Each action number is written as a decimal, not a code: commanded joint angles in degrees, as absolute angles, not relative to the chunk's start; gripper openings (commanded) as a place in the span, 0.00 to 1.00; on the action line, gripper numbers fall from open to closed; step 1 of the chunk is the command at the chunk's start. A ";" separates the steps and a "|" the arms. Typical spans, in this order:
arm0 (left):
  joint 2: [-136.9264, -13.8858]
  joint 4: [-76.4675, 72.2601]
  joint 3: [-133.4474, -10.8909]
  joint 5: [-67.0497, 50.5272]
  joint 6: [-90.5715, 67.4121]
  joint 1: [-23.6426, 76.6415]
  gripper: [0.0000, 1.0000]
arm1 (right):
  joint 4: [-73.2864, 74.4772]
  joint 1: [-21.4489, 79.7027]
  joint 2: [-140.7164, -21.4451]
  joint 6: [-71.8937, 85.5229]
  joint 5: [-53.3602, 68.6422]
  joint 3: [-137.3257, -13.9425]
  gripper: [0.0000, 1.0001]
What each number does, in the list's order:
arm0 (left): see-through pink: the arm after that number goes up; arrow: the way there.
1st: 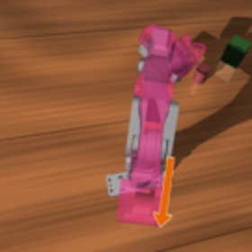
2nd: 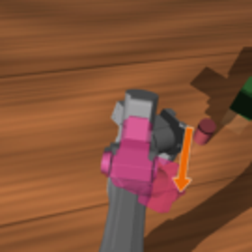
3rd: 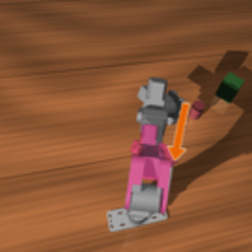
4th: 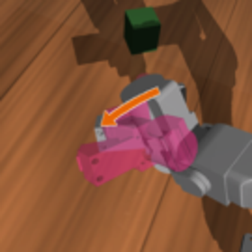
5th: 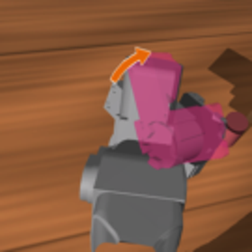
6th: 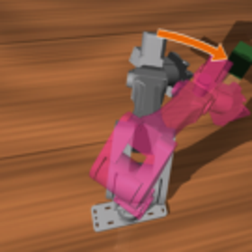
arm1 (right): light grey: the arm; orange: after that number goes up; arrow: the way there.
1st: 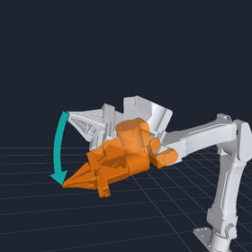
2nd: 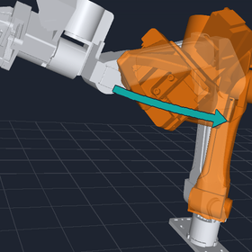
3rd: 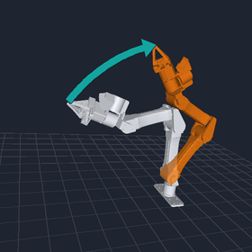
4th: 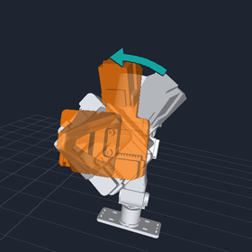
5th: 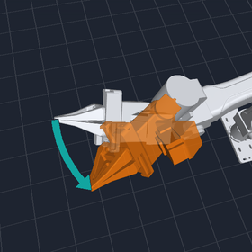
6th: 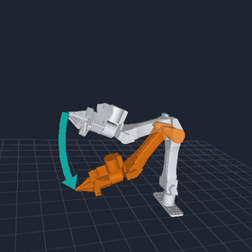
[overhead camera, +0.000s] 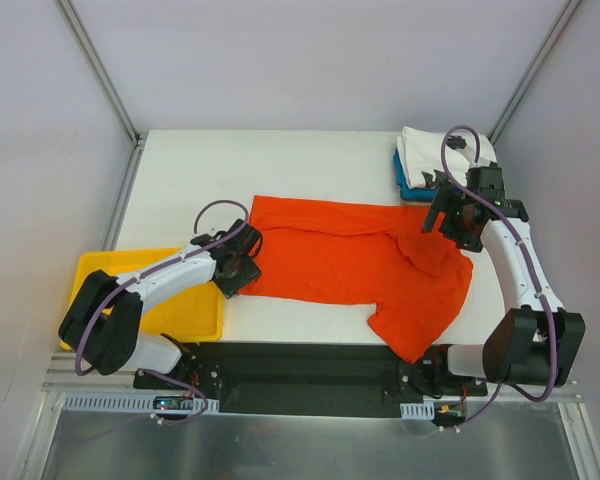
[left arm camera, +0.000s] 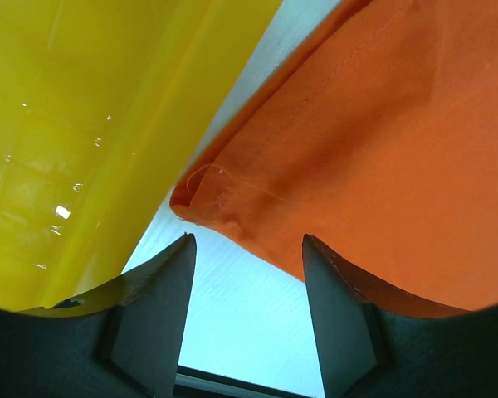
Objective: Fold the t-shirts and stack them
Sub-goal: Fold the tshirt
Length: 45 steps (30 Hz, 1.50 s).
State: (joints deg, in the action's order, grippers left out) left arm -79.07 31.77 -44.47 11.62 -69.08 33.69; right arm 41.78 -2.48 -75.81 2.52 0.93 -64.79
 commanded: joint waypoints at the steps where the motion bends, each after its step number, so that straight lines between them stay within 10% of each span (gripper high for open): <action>1: -80.68 32.34 -44.30 14.94 -71.45 33.40 0.53 | 40.69 -2.20 -74.62 2.55 1.23 -65.21 0.97; 19: -87.72 32.43 -48.08 12.39 -69.96 33.57 0.00 | 41.31 -1.24 -73.05 2.37 1.67 -64.78 0.97; 31: -86.31 32.34 -50.36 14.06 -65.83 33.57 0.00 | 61.50 27.84 -64.96 8.07 -2.56 -55.91 0.99; 45: -85.43 32.26 -49.66 13.18 -64.69 33.84 0.00 | 56.79 48.77 -66.79 28.04 -1.32 -37.44 0.70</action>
State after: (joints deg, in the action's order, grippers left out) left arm -87.05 31.77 -49.04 12.45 -65.17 33.69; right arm 58.76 47.53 -64.66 23.27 -2.09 -38.54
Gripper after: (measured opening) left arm 0.011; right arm 0.733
